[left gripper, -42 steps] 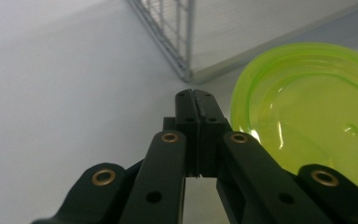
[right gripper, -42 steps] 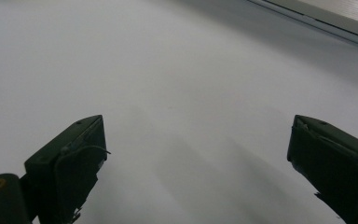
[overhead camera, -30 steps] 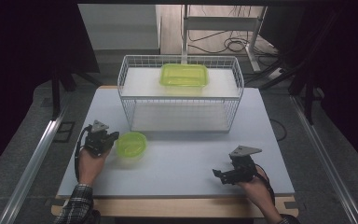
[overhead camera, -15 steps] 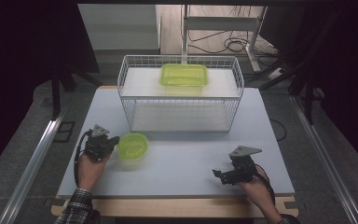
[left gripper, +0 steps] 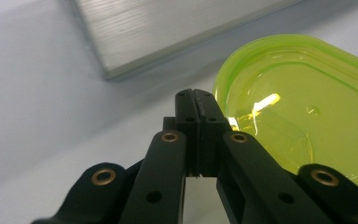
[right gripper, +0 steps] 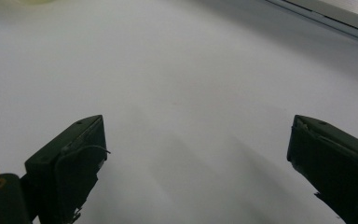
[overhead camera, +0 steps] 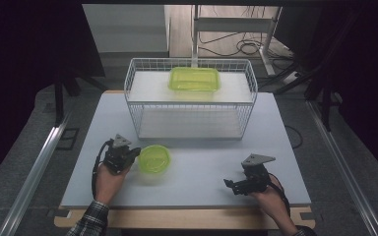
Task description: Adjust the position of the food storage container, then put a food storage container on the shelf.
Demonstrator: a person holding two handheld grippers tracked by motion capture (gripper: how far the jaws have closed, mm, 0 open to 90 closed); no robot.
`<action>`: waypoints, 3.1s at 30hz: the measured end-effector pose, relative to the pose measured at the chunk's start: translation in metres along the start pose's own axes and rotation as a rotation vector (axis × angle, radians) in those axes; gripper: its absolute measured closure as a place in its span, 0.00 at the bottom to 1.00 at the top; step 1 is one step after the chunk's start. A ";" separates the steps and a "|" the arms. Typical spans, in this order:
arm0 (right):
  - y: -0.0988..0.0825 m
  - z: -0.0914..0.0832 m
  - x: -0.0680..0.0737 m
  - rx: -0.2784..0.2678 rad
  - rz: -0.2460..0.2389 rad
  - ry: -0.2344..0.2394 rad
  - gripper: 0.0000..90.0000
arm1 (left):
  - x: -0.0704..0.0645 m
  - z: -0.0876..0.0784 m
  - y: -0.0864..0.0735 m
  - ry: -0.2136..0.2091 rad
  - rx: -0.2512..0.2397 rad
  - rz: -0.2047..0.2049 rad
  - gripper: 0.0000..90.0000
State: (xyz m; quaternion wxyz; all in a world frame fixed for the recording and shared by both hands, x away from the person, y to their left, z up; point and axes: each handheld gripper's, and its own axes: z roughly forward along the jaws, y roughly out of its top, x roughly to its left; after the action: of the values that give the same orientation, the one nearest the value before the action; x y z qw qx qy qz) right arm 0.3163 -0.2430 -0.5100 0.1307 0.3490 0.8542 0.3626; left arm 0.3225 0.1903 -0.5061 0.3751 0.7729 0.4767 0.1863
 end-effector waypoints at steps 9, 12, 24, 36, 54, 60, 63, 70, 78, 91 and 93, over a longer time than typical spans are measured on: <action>0.000 0.000 0.000 0.004 -0.004 0.003 0.06 | -0.020 0.006 0.007 -0.058 0.000 0.058 1.00; 0.000 0.000 0.000 0.002 -0.005 0.003 0.05 | -0.015 0.001 0.004 -0.055 -0.001 0.046 1.00; 0.000 0.000 0.000 0.001 -0.006 0.002 0.06 | -0.031 0.006 -0.017 -0.116 0.106 0.091 1.00; -0.001 0.002 0.002 0.011 -0.014 0.008 0.06 | -0.061 0.021 -0.012 -0.200 0.126 0.121 1.00; -0.001 0.002 0.003 0.014 -0.020 0.015 0.06 | -0.083 0.019 -0.011 -0.231 0.104 0.157 0.82; 0.000 0.001 0.003 -0.001 -0.013 0.025 0.06 | -0.080 0.005 -0.018 -0.203 0.058 0.148 0.54; 0.000 0.000 0.003 -0.007 -0.016 0.031 0.05 | -0.081 -0.001 -0.022 -0.186 0.040 0.152 0.41; 0.000 0.001 0.004 -0.011 -0.023 0.051 0.05 | -0.082 -0.012 -0.035 -0.115 0.053 0.182 0.08; 0.001 0.001 0.004 -0.020 -0.050 0.045 0.02 | -0.073 -0.021 -0.046 -0.106 0.011 0.130 0.02; 0.019 0.008 0.002 -0.003 0.089 0.168 0.03 | -0.071 -0.021 -0.047 -0.079 -0.009 0.157 0.02; 0.027 0.011 -0.002 0.007 0.151 0.205 0.04 | -0.070 -0.021 -0.047 -0.077 -0.007 0.156 0.02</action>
State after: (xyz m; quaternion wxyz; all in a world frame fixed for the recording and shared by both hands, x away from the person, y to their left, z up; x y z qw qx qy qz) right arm 0.3358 -0.2252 -0.4986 0.0137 0.3737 0.8357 0.4021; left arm 0.2475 0.1498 -0.5230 0.3804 0.8130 0.3993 0.1868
